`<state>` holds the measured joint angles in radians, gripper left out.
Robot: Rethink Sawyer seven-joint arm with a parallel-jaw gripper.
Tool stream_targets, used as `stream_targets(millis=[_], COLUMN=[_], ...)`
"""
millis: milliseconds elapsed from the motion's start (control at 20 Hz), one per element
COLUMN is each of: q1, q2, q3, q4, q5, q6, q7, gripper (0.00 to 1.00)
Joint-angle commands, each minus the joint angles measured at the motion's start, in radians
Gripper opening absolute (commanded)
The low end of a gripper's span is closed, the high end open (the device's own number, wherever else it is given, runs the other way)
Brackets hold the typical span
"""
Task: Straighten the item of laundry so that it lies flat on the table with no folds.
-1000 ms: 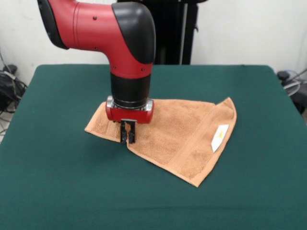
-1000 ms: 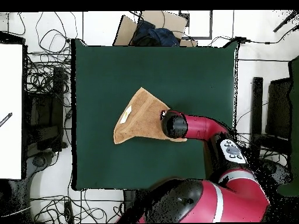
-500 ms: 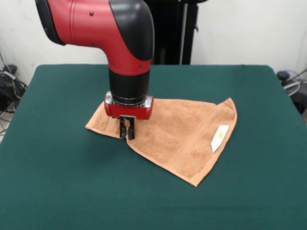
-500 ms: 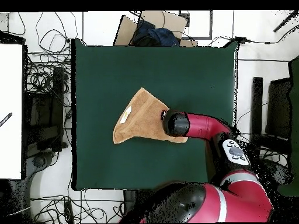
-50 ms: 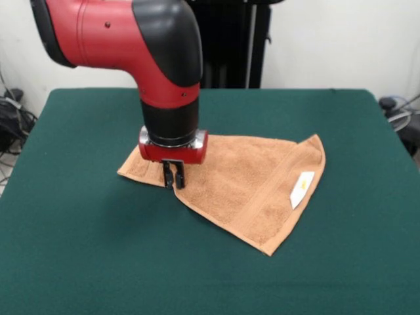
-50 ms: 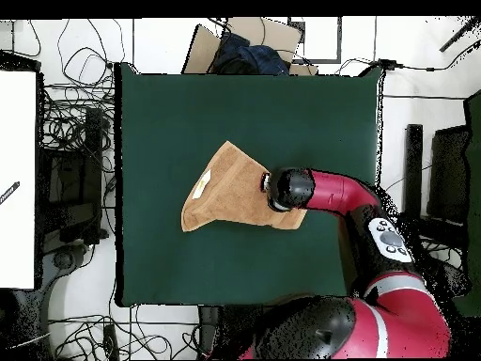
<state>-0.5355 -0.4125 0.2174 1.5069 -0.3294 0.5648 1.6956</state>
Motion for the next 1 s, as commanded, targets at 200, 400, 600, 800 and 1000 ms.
stream_targets(millis=[200, 400, 600, 800, 1000], q1=[-0.031, -0.03, -0.015, -0.014, -0.031], q2=[0.038, 0.03, 0.027, 0.014, 0.017], q3=[0.211, 0.226, 0.219, 0.23, 0.255], q4=[-0.149, -0.174, -0.211, -0.225, -0.22], q5=[-0.013, -0.02, -0.021, -0.023, -0.024], q6=[0.11, 0.143, 0.195, 0.232, 0.236], q7=[-0.202, -0.196, -0.179, -0.189, -0.204], gripper=[0.0, 0.0, 0.0, 0.0, 0.0])
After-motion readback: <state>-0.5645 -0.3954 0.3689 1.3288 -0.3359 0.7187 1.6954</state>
